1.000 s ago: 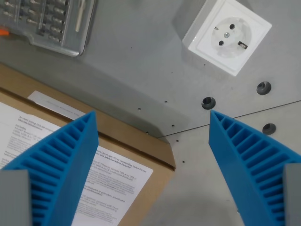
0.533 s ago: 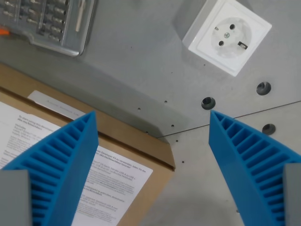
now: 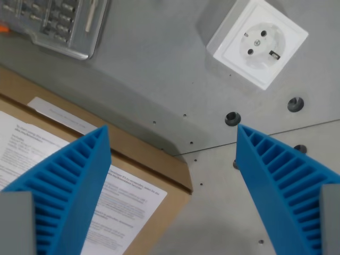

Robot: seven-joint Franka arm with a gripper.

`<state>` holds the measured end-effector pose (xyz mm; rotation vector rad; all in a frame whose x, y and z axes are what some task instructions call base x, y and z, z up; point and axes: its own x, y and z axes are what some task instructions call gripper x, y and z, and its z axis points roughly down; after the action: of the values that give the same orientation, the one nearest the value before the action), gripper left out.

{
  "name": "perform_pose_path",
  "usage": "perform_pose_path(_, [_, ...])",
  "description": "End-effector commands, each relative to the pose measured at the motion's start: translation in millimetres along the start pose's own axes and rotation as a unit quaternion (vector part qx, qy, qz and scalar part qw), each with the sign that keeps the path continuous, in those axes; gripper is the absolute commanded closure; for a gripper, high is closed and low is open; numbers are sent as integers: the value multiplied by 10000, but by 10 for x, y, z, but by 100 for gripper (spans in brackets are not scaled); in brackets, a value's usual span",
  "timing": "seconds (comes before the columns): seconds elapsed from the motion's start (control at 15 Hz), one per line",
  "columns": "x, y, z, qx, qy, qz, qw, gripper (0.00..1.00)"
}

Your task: Move above the white socket

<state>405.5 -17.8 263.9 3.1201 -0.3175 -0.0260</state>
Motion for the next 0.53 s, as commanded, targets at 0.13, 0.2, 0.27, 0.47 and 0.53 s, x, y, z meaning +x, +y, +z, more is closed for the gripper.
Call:
perform_pose_path(0.13, [64, 115, 82, 91, 213, -919, 9955, 0])
perform_pose_path(0.2, [74, 132, 100, 86, 230, -1025, 9944, 0])
perform_pose_path(0.27, [83, 150, 118, 83, 240, -1148, 9931, 0])
perform_pose_path(0.47, [106, 204, 173, 83, 281, -1565, 9872, 0])
perform_pose_path(0.53, [113, 222, 192, 90, 298, -1696, 9850, 0])
